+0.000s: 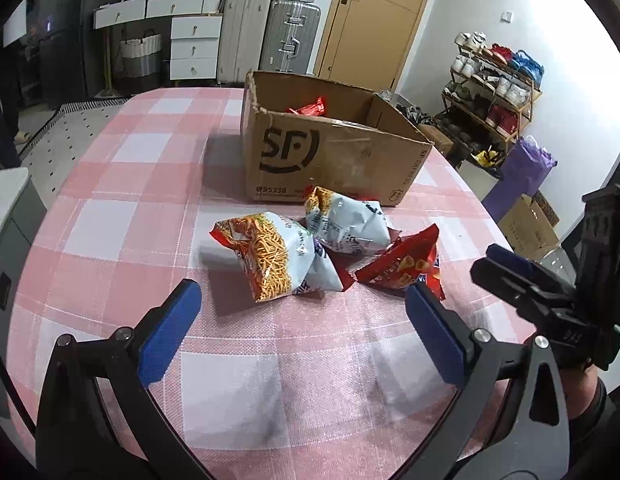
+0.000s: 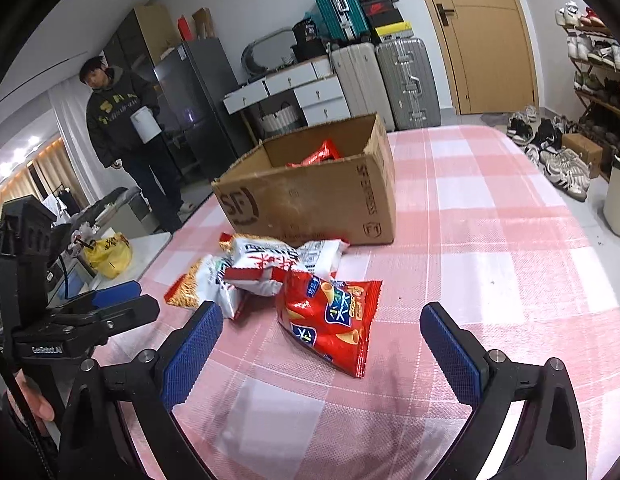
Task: Organize snacks
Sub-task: 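Grasp the red crisp bag with the right gripper while the left gripper approaches the noodle bag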
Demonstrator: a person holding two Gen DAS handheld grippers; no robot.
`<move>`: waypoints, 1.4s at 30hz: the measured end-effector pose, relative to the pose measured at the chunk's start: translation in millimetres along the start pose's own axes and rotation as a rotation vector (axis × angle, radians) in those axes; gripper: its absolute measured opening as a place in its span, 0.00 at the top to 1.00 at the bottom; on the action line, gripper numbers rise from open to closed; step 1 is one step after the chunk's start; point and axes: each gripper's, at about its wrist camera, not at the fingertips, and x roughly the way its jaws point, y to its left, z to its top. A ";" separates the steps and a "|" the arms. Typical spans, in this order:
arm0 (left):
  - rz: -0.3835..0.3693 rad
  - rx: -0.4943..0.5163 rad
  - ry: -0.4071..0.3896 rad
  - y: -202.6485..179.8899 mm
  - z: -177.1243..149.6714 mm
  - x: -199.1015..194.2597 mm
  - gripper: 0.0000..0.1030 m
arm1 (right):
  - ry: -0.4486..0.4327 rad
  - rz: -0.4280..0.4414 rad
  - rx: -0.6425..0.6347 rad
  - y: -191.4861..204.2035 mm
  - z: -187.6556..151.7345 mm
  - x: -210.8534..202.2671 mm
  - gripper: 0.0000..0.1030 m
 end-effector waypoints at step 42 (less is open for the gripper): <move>0.006 -0.040 0.091 28.6 -17.3 45.9 0.02 | 0.155 0.082 0.057 -14.9 3.3 85.8 0.49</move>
